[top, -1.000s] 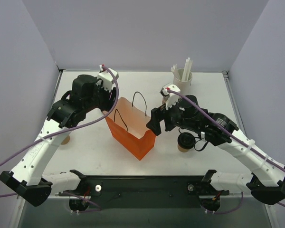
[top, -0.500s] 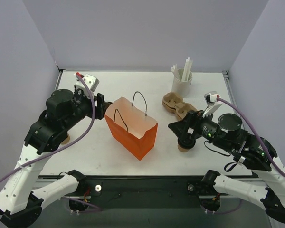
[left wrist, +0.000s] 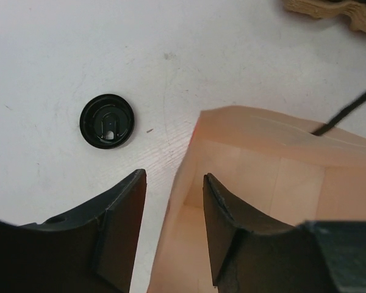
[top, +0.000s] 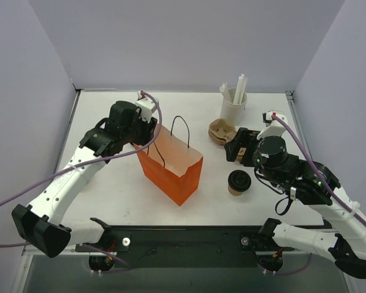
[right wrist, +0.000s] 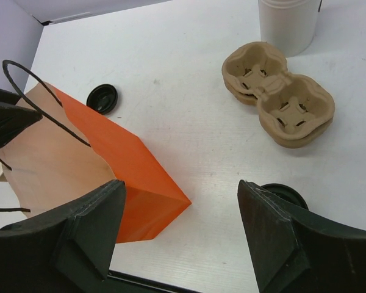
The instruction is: Pack the takeout coffee
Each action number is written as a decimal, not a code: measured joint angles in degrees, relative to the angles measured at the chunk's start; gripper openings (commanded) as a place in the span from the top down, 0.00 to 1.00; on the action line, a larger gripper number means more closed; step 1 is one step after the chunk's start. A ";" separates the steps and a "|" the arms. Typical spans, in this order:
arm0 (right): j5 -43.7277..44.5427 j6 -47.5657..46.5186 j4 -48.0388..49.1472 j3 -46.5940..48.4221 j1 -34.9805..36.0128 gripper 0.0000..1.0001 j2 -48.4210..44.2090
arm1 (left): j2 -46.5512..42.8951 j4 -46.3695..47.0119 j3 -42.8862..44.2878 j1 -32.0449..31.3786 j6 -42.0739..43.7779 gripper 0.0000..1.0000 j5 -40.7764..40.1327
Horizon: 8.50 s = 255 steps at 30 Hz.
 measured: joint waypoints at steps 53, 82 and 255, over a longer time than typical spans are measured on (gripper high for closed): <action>-11.17 2.36 3.08 13.92 -31.93 0.34 48.63 | -6.45 -9.05 0.63 2.29 -22.56 0.42 -5.90; -11.67 11.39 1.27 21.00 -34.16 0.36 60.92 | -12.41 -16.59 3.50 1.88 -22.82 0.37 -18.40; -46.73 -47.17 20.68 16.09 -3.65 0.81 34.71 | -9.99 -14.80 0.39 5.31 -30.58 1.00 -4.22</action>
